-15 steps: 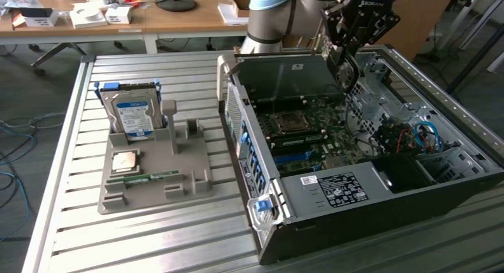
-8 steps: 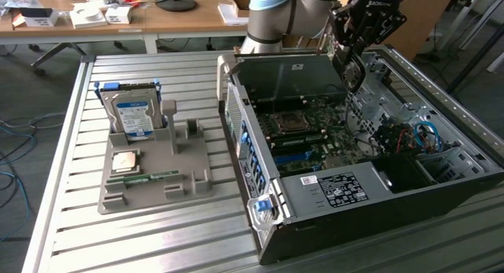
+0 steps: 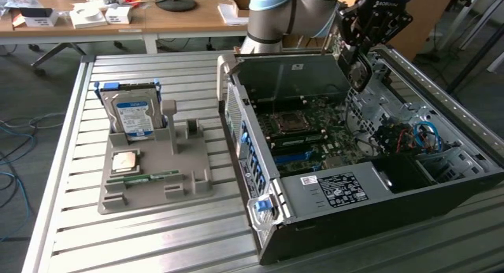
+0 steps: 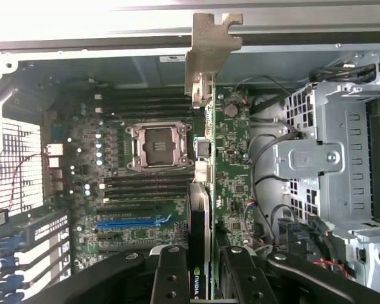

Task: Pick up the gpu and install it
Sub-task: 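Pick up the gpu and move the gpu toward the slot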

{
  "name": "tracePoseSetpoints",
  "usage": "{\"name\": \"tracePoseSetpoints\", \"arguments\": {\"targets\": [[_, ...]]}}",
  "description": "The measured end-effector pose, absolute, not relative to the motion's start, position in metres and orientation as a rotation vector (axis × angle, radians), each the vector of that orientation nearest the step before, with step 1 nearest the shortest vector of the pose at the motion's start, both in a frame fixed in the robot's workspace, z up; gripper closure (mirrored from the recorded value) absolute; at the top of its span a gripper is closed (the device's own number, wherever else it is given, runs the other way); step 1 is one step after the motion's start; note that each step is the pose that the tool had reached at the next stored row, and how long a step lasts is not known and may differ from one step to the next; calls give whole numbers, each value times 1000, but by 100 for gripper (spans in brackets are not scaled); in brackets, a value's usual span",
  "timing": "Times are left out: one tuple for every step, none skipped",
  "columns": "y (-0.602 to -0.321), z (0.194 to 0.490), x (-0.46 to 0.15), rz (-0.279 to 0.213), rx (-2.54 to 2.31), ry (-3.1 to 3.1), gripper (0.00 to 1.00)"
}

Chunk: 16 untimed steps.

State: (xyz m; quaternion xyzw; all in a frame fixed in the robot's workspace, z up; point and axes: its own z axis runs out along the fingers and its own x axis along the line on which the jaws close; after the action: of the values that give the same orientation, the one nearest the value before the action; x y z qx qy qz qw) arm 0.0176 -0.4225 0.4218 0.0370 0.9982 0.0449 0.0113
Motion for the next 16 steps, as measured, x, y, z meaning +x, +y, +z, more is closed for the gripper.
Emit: {"name": "tracePoseSetpoints", "arguments": {"targets": [[-422,422,19,140,115,3114,74],[-422,422,19,140,114,3114,74],[-422,422,19,140,114,3114,74],[-422,422,19,140,114,3114,74],[-422,422,19,140,114,3114,74],[-422,422,19,140,114,3114,74],[-422,422,20,140,112,3114,74],[-422,422,21,140,108,3114,74],[-422,422,21,140,106,3114,74],[-422,422,21,140,105,3114,74],[-422,422,21,140,105,3114,74],[-422,422,21,140,105,3114,74],[-422,422,22,140,105,3114,74],[-422,422,23,140,105,3114,74],[-422,422,24,140,104,3114,74],[-422,422,25,140,104,3114,74]]}}
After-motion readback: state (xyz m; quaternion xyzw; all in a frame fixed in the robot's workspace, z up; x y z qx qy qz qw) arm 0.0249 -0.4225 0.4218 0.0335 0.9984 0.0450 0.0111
